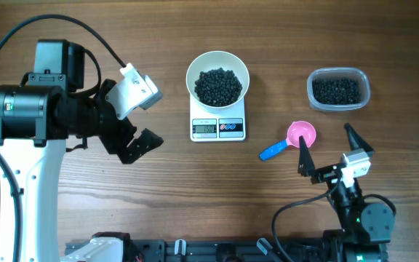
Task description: Scoop item into bowl and weigh 150g on scale
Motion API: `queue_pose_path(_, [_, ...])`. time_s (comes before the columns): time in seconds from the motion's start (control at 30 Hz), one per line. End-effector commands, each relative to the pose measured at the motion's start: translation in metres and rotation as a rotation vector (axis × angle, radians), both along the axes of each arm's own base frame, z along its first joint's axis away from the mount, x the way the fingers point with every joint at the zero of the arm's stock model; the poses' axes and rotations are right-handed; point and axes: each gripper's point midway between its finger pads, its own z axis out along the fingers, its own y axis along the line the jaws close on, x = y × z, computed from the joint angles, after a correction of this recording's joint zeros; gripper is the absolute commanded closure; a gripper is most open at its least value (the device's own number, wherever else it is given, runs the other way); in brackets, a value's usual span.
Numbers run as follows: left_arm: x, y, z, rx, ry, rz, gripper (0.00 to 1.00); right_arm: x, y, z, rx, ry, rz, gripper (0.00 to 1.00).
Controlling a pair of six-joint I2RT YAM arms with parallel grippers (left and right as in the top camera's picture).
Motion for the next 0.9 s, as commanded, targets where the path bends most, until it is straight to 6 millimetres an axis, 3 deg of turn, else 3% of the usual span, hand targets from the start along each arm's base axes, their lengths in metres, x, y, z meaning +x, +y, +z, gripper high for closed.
queue_pose_path(0.0, [0.000,0.001,0.005,0.001,-0.026,-0.004,0.00,0.002,-0.004,-0.007,0.001,0.003,-0.026,0.00])
queue_pose_path(0.4, [0.000,0.001,0.005,0.001,-0.026,-0.004,0.00,0.006,-0.006,-0.037,-0.005,0.093,-0.040,0.00])
queue_pose_path(0.87, [0.000,0.001,0.005,0.001,-0.026,-0.004,0.00,0.006,-0.007,-0.037,-0.004,0.094,-0.044,0.00])
